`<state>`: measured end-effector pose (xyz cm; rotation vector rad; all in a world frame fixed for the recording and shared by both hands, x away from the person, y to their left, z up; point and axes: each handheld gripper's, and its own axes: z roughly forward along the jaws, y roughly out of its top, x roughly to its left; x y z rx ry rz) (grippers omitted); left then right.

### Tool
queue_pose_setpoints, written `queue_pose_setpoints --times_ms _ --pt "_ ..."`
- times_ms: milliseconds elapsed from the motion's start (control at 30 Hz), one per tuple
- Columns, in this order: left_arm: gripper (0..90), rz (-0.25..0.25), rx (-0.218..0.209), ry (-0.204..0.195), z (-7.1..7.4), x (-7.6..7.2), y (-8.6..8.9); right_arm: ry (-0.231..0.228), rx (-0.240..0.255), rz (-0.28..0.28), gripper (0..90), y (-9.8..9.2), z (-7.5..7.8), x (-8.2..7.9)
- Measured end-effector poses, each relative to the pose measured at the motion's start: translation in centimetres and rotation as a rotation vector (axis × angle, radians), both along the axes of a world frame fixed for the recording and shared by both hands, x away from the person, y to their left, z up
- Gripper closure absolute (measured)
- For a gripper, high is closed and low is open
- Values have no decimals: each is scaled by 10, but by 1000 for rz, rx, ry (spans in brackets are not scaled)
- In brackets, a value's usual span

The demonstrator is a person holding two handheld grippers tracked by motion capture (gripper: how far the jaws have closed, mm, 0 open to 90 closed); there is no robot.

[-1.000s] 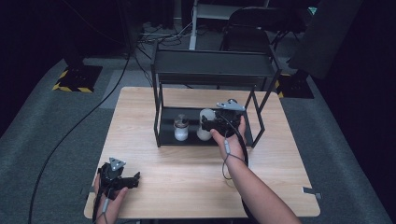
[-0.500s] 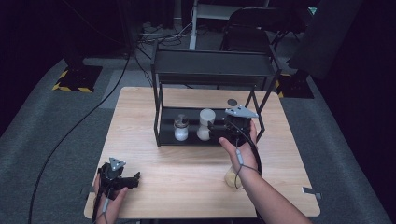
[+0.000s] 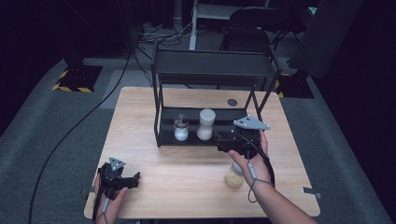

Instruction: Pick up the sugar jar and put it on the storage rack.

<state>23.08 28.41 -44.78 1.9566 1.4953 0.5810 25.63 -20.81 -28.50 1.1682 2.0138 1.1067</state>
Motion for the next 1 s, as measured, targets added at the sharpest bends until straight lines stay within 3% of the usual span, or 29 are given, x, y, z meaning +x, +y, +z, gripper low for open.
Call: queue_pose_setpoints --times_ms 367,667,1000 --pt "3 0 0 0 0 0 0 -11 15 -4 64 -12 -5 -23" --pt "3 0 0 -1 0 0 0 -25 -3 2 63 -20 -15 -43" --pt "3 2 0 -1 0 0 0 -2 -6 15 62 -33 -26 -58"
